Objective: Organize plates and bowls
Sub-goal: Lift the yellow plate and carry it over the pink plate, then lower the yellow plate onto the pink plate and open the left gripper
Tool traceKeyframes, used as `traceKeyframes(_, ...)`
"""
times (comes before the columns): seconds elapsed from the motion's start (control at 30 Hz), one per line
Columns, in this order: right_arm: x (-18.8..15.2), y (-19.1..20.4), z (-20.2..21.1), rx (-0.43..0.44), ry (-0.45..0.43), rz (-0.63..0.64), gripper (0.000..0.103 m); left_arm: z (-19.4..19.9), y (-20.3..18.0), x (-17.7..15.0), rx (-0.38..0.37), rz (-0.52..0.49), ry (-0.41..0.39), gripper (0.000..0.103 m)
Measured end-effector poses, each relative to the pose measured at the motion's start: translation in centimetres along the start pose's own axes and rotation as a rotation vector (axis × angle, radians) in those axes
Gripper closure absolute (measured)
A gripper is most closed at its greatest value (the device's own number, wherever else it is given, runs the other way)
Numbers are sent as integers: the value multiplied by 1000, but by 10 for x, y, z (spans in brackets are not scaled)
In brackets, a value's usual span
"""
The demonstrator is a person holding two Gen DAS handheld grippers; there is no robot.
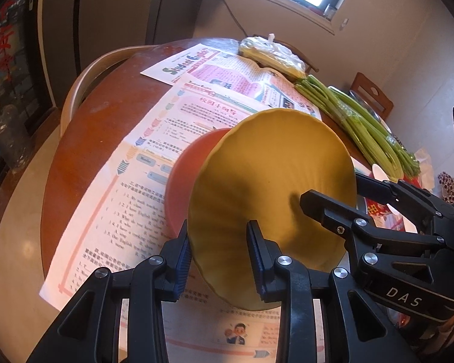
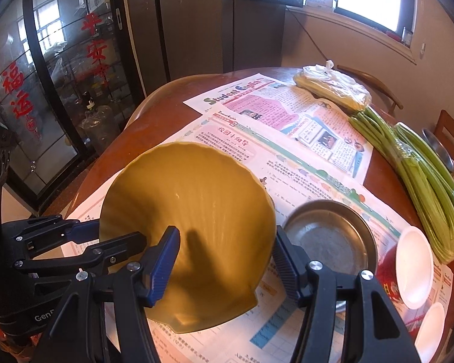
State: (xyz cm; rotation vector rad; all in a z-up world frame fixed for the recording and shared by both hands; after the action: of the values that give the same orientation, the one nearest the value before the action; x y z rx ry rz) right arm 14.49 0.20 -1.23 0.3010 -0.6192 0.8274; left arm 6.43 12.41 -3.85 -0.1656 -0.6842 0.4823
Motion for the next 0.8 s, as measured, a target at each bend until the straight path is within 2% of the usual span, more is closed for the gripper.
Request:
traceKeyframes(0.5, 9, -1, -34, -5, 42, -6, 42, -23, 12, 8, 12, 11, 37, 72)
traceKeyframes(0.8, 6, -3, -53, -37, 79, 4, 42, -29, 11, 8, 5, 2, 45, 70)
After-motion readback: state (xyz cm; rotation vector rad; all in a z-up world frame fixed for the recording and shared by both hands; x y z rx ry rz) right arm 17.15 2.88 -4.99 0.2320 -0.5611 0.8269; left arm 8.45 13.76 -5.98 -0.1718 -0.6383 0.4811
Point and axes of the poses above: each gripper's, at about its wrist camera, not at the fingertips, and z roughly against the way its jaws point, y to its left, x to its top, the point moved 3 cm from there along -z, roughly the way its jaws point, and after that the axes turned 4 degrees about -y, right-handed, at the moved point
